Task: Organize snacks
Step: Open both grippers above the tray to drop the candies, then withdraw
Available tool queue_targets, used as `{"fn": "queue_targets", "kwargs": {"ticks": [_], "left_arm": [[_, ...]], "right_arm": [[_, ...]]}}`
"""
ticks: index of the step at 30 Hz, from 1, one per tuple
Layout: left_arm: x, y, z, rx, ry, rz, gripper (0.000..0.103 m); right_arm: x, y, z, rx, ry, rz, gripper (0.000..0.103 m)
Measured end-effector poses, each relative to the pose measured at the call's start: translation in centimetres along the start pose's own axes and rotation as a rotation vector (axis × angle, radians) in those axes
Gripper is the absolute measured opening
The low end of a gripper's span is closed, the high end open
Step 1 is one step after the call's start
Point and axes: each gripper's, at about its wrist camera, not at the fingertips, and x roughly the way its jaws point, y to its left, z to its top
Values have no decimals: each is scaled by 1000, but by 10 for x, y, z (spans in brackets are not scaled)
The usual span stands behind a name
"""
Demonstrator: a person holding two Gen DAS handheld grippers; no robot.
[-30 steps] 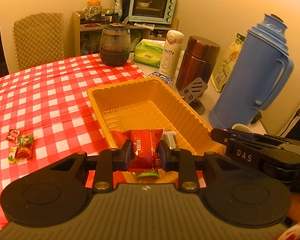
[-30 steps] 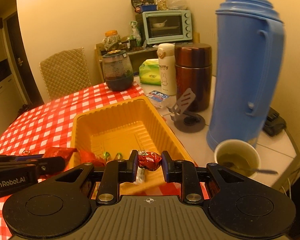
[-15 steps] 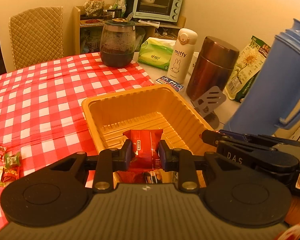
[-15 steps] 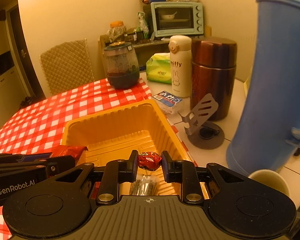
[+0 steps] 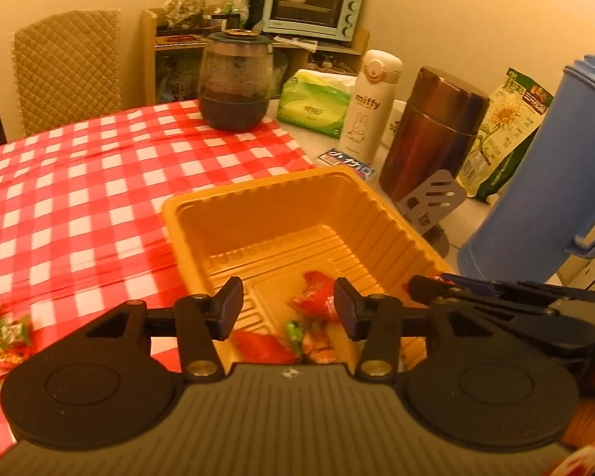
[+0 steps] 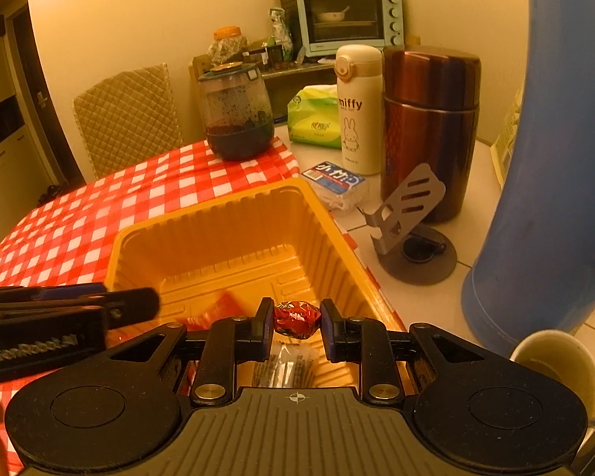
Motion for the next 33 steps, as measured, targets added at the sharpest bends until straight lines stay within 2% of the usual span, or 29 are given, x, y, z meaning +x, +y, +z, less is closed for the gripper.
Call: {"fn": "queue_targets", "kwargs": {"ticks": [9, 13, 15, 16, 17, 22, 30, 33], "left_arm": [[-28, 15, -17, -30, -17, 50, 46], [-40, 21, -24, -31, -22, 90, 46], [-47, 23, -28, -31, -25, 111, 50], [-50, 25, -31, -34, -25, 117, 50], [-54, 27, -33, -39, -25, 120, 51], [-73, 38, -45, -74, -19, 137, 55], [-114, 41, -65, -107, -22, 139, 71], [-132, 41, -71, -116, -27, 135, 72]], "right_arm": [[-1, 3, -1, 19, 2, 26, 25], [-1, 1, 6, 69, -9, 102, 26], [-3, -1, 9, 103, -12, 124, 46], [-5, -2, 10, 112, -20, 120, 64], [-8, -3, 10, 122, -32, 119, 67], [-26, -8, 4, 149, -13, 97, 67], [-76, -1, -29, 171, 6, 86, 67], [-96, 6, -41, 174, 6, 86, 67]]}}
